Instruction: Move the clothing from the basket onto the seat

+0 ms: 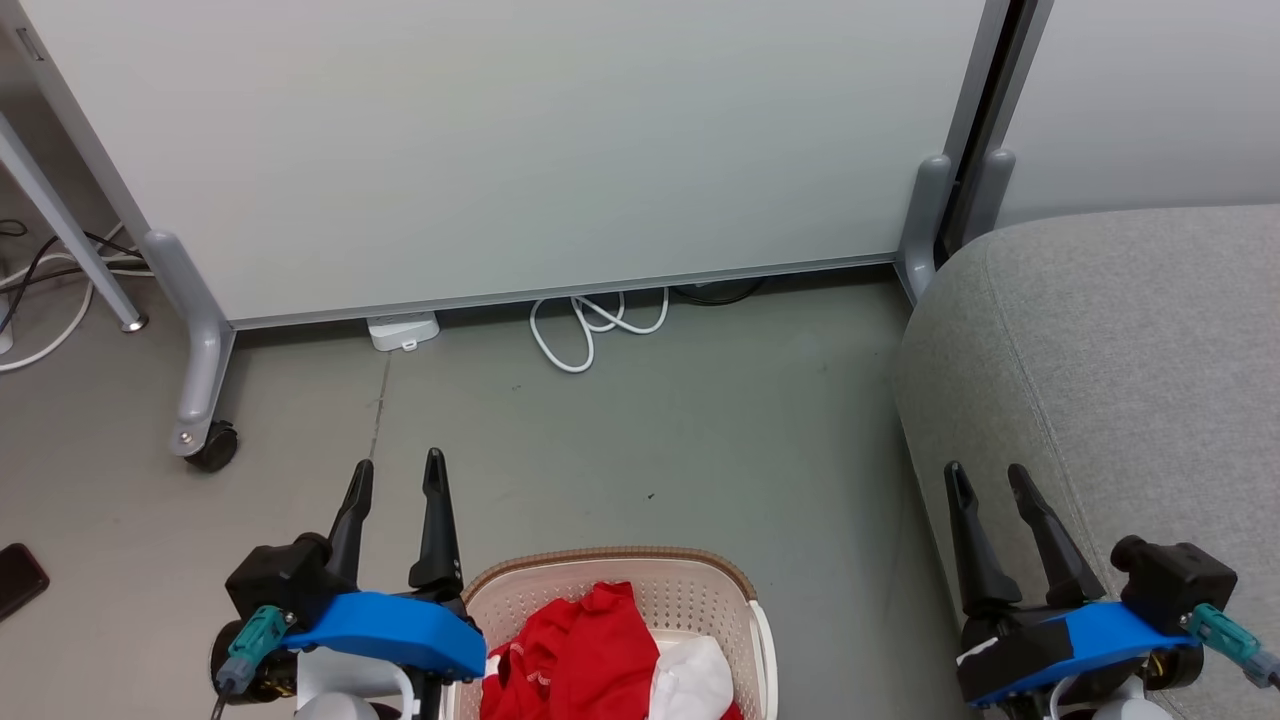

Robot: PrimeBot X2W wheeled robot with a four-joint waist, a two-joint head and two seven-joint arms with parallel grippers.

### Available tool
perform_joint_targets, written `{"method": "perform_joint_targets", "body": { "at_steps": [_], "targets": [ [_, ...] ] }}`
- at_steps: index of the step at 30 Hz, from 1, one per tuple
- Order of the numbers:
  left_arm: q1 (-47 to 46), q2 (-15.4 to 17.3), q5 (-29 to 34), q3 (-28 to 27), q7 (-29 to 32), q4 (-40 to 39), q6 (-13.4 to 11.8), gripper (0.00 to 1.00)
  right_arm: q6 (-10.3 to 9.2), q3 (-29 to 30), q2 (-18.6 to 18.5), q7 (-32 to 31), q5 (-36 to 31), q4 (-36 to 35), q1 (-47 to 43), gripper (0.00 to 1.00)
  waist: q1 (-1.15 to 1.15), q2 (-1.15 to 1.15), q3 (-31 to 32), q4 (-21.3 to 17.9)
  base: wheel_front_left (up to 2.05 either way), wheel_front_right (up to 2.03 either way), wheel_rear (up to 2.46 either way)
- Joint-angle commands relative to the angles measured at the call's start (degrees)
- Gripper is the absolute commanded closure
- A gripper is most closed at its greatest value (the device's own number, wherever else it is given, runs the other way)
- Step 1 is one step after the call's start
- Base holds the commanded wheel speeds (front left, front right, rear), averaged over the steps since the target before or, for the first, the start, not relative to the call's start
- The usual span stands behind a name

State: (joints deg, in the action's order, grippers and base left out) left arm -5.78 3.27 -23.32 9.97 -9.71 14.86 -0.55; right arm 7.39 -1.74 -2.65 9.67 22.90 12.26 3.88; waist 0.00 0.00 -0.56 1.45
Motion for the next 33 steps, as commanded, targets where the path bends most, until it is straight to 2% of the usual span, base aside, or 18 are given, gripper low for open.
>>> {"method": "perform_joint_targets", "body": {
  "at_steps": [1, 15, 33],
  "targets": [
    [-1.25, 0.42, 1.84, 0.40, -0.64, -0.09, -0.42, 0.00, 0.12, -0.24, -0.31, 0.68, -2.06, -0.17, 0.04, 0.00, 0.00, 0.00, 0.02, 0.07, 0.00, 0.00, 0.00],
    [-1.42, 0.27, 8.07, 1.96, -2.28, 1.48, -0.53, 0.00, 0.13, -1.04, -0.32, 2.33, -9.31, 0.48, -0.12, 0.00, 0.00, 0.00, 0.04, 0.42, 0.00, 0.00, 0.00],
    [-1.44, -0.15, 15.05, 3.03, -4.27, 3.28, 0.48, 0.00, 0.15, -2.19, -0.35, 4.32, -17.43, 1.26, -0.04, 0.00, 0.00, 0.00, -0.10, 0.86, 0.00, 0.00, 0.00]
  ]
}}
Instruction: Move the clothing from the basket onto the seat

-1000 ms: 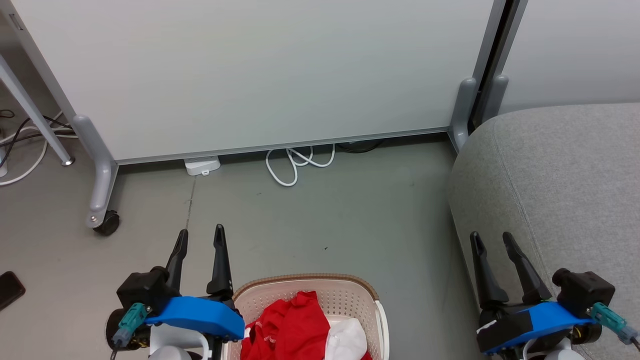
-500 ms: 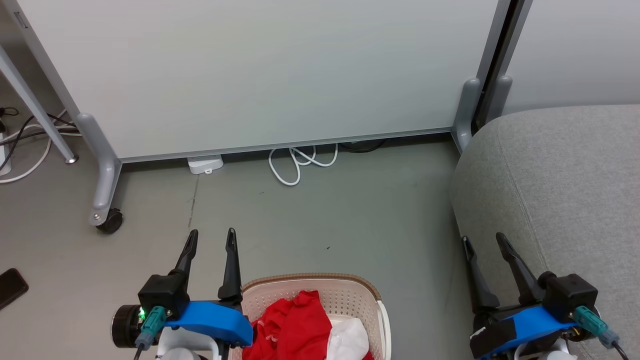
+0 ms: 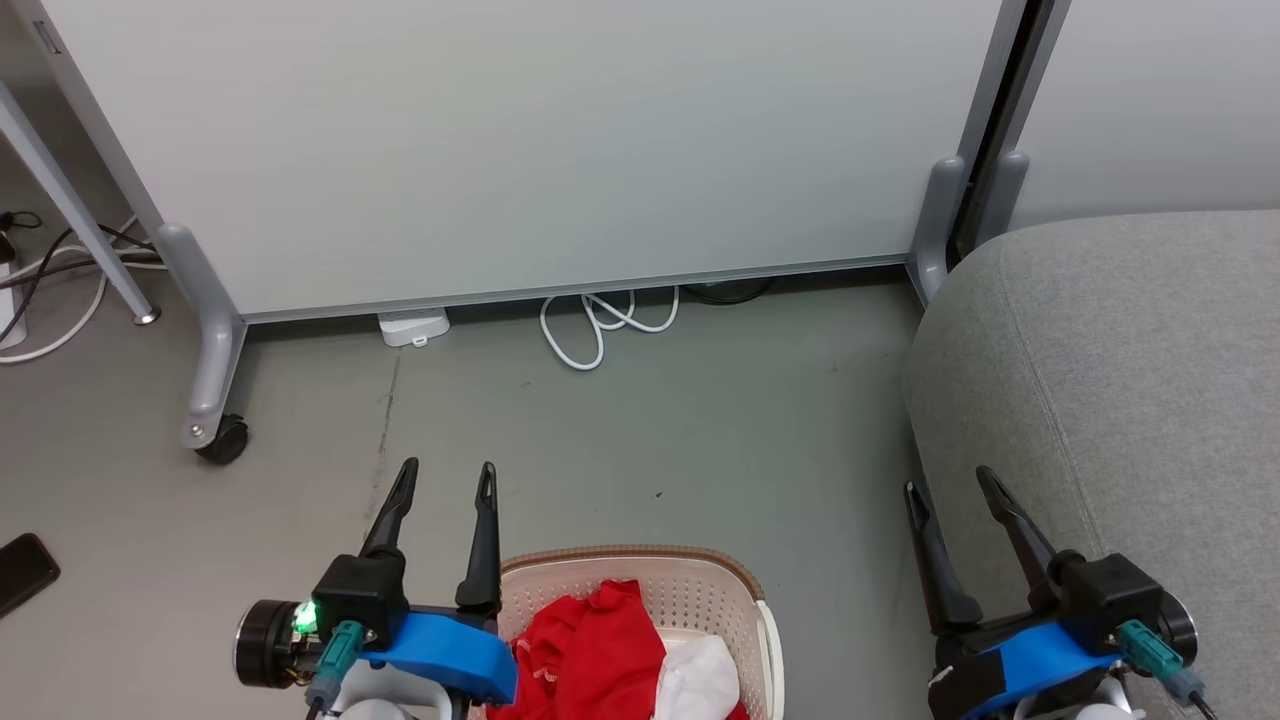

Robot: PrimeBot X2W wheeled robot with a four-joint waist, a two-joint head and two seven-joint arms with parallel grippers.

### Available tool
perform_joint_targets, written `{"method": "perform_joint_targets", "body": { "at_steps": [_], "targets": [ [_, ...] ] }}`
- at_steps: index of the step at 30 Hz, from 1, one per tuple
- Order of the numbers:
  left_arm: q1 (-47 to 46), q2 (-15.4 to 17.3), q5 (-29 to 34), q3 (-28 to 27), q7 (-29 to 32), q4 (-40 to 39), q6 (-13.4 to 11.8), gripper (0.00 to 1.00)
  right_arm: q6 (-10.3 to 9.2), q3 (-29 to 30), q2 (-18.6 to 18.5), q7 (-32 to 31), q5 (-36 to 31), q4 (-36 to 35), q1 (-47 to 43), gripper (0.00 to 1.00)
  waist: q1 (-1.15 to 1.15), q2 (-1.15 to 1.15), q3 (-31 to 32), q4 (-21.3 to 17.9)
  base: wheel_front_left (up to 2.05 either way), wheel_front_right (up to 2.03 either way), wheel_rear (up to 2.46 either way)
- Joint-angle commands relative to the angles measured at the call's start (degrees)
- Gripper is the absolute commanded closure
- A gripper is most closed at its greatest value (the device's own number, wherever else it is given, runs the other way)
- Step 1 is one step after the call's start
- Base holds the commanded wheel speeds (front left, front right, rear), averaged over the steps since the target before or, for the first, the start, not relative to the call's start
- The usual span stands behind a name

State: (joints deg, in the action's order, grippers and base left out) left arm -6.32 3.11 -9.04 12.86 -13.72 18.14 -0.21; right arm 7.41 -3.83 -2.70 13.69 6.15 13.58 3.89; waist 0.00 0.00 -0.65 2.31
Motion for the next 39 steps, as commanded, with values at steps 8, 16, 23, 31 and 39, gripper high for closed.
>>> {"method": "perform_joint_targets", "body": {
  "at_steps": [8, 16, 23, 31, 39],
  "targets": [
    [-1.10, -0.08, 3.76, 0.62, -1.15, 0.57, 0.36, 0.00, 0.14, -0.47, -0.30, 1.14, -4.14, 0.04, -0.04, 0.00, 0.00, 0.00, -0.11, 0.15, 0.00, 0.00, 0.00],
    [-1.01, -0.16, 5.12, 0.78, -1.56, 0.85, 0.56, 0.00, 0.14, -0.71, -0.30, 1.56, -5.60, 0.01, -0.24, 0.00, 0.00, 0.00, -0.17, 0.38, 0.00, 0.00, 0.00],
    [-0.88, -0.20, 5.01, 0.57, -1.56, 1.01, 0.66, 0.00, 0.14, -0.82, -0.30, 1.55, -5.42, 0.04, -0.41, 0.00, 0.00, 0.00, -0.27, 0.39, 0.00, 0.00, 0.00],
    [-1.90, -0.23, 3.97, 0.63, -1.56, 1.25, 1.12, 0.00, 0.14, -0.68, -0.30, 1.55, -5.13, -0.04, -0.42, 0.00, 0.00, 0.00, -0.50, 0.48, 0.00, 0.00, 0.00],
    [-6.13, -0.23, 4.10, 2.56, -1.56, 4.34, 3.42, 0.00, 0.14, -1.09, -0.30, 1.54, -5.33, -0.56, 1.11, 0.00, 0.00, 0.00, -2.29, -0.23, 0.00, 0.00, 0.00]
  ]
}}
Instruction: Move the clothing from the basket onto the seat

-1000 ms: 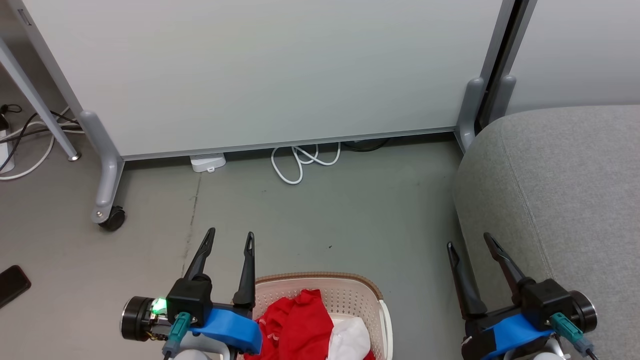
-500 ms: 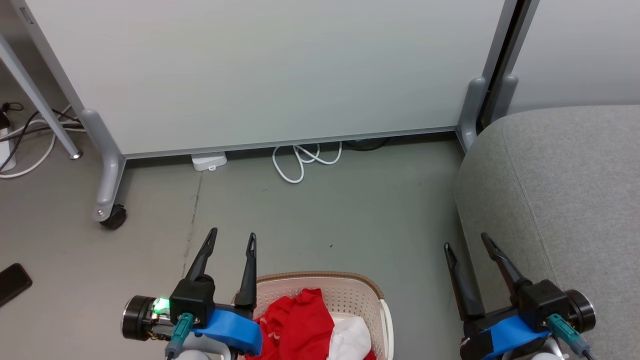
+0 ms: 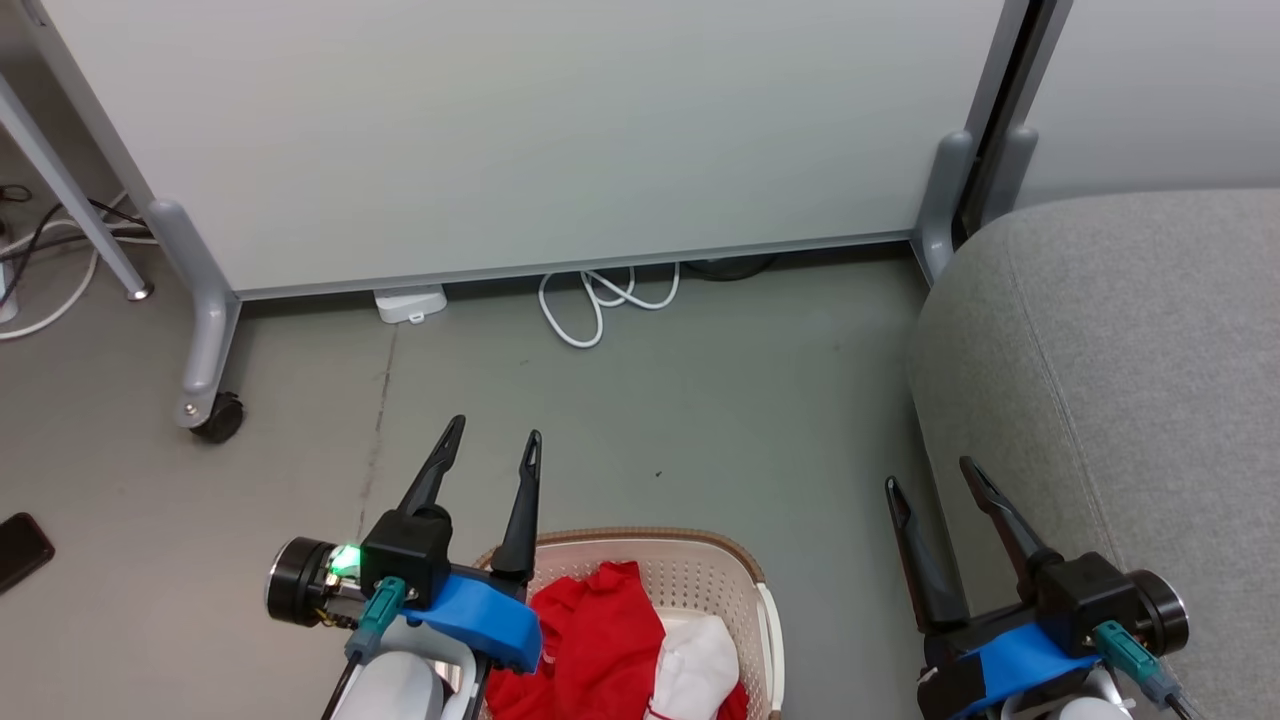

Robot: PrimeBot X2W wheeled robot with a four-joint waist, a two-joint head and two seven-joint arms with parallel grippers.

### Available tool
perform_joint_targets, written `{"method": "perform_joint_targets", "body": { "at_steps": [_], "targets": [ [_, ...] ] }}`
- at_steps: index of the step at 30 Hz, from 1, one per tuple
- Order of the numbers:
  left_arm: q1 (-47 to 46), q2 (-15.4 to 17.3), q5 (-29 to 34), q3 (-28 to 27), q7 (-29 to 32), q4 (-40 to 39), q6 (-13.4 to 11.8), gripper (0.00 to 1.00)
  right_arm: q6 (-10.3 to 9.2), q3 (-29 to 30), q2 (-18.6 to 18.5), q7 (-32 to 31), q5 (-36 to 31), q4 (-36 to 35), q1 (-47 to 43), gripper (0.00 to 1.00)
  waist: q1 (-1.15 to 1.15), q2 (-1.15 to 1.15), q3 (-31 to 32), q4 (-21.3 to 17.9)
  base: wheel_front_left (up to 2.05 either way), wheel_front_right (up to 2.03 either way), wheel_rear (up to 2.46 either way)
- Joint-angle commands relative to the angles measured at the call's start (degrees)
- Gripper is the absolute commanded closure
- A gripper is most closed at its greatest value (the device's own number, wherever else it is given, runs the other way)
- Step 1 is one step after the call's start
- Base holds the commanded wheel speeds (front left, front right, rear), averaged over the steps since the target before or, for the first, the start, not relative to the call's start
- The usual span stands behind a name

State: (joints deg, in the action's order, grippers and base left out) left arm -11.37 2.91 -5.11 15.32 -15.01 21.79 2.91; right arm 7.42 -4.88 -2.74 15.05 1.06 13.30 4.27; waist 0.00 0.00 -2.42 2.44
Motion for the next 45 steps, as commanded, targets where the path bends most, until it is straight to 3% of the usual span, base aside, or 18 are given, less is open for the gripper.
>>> {"method": "perform_joint_targets", "body": {
  "at_steps": [1, 13, 27, 34, 40, 45],
  "targets": [
    [-1.70, -0.01, 0.34, 0.32, -0.21, 1.64, 0.70, 0.00, 0.13, -0.03, -0.25, 0.19, -0.31, -0.33, 0.96, 0.00, 0.00, 0.00, -0.87, -0.57, 0.00, 0.00, 0.00],
    [-11.32, 1.24, 1.51, 4.69, -0.22, 19.14, 4.10, 0.00, 0.13, -0.75, -0.23, 0.18, -1.18, -1.86, 6.31, 0.00, 0.00, 0.00, -9.95, -5.60, 0.00, 0.00, 0.00],
    [-21.28, 2.56, 1.75, 11.12, -0.11, 39.28, 4.54, 0.00, 0.12, -2.30, -0.21, 0.18, -0.04, -3.83, 12.14, 0.00, 0.00, 0.00, -21.44, -10.72, 0.00, 0.00, 0.00],
    [-27.21, 2.55, 0.86, 15.56, 3.24, 48.86, 4.57, 0.00, 0.12, -2.46, -0.21, 0.18, 0.17, -5.40, 15.75, 0.00, 0.00, 0.00, -29.04, -11.99, 0.00, 0.00, 0.00],
    [-29.96, 3.54, -0.49, 15.85, 8.69, 51.15, 4.56, 0.00, 0.12, -2.25, -0.20, 0.18, 0.12, -6.50, 18.03, 0.00, 0.00, 0.00, -34.02, -12.27, 0.00, 0.00, 0.00],
    [-32.11, 4.89, 0.69, 17.15, 13.60, 51.74, 2.75, 0.00, 0.08, -2.20, -0.21, 0.18, 0.33, -7.26, 19.33, 0.00, 0.00, 0.00, -37.22, -12.49, 0.00, 0.00, 0.00]
  ]
}}
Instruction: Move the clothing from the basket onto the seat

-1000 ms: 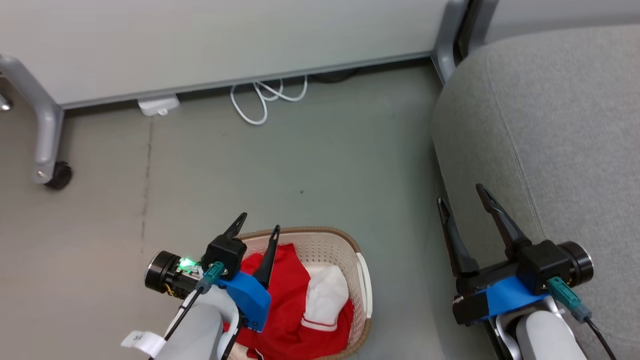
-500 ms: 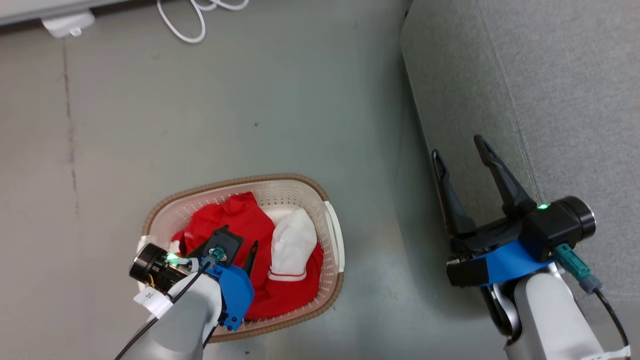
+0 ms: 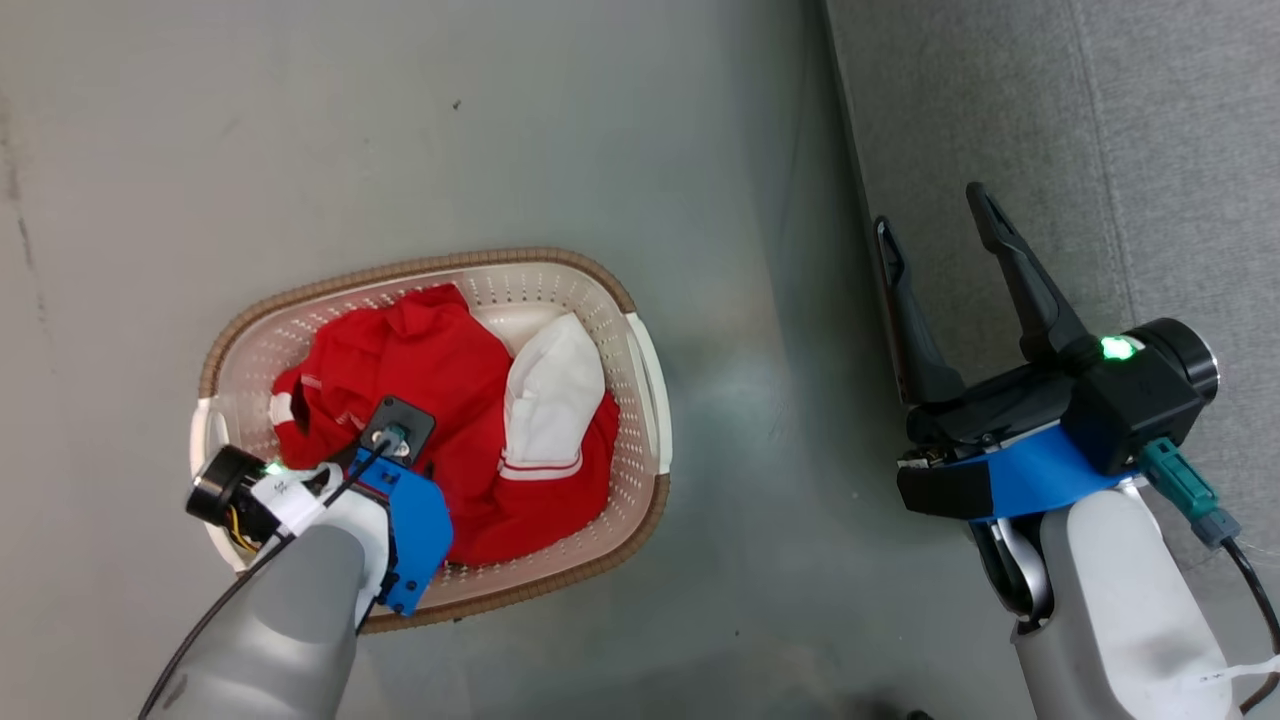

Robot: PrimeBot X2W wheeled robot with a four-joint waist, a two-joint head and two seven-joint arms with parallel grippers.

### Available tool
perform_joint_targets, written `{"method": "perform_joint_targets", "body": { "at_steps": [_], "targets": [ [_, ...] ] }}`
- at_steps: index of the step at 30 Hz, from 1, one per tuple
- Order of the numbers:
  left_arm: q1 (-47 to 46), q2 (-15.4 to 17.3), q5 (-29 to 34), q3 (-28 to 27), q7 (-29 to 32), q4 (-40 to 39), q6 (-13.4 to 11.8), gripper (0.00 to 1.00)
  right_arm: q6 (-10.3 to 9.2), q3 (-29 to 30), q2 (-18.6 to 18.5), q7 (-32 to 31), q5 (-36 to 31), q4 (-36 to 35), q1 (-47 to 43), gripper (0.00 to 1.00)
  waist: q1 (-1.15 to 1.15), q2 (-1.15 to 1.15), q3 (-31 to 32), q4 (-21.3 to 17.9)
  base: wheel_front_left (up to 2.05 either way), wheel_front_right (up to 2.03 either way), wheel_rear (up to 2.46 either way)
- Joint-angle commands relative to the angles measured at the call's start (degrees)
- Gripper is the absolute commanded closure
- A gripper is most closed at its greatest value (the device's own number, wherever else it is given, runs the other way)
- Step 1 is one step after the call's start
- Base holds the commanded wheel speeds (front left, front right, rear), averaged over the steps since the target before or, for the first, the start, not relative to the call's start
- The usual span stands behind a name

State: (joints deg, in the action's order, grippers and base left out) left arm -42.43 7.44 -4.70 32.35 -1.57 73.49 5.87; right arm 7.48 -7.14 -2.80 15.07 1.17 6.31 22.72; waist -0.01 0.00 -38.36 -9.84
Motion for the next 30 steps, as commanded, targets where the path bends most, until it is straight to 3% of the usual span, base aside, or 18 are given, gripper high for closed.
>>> {"method": "perform_joint_targets", "body": {
  "at_steps": [1, 8, 13, 30],
  "targets": [
    [-1.34, 0.53, 0.26, 0.32, 1.28, 0.13, -0.42, 0.00, 0.03, 0.02, -0.15, 0.16, 0.31, -0.39, 1.07, 0.00, 0.01, 0.00, -1.79, -0.27, 0.00, 0.00, 0.00],
    [-3.25, 1.34, -1.39, -0.55, 9.10, 0.36, -0.93, 0.00, 0.03, -0.21, -0.15, 0.16, 1.00, -1.27, 2.31, 0.00, 0.01, 0.00, -4.91, -0.89, 0.00, 0.00, 0.00],
    [-4.31, 1.61, -2.94, -1.30, 11.50, 0.36, -0.85, 0.00, 0.03, -0.31, -0.15, 0.16, 1.53, -1.99, 3.09, 0.00, 0.01, 0.00, -7.25, -1.55, 0.00, 0.00, 0.00],
    [-7.97, 2.08, -3.93, -0.14, 10.85, 0.39, -0.85, 0.00, 0.03, 0.28, -0.15, 0.16, 2.84, -4.57, 4.31, 0.00, 0.01, 0.00, -13.58, -3.18, 0.00, 0.00, 0.00]
  ]
}}
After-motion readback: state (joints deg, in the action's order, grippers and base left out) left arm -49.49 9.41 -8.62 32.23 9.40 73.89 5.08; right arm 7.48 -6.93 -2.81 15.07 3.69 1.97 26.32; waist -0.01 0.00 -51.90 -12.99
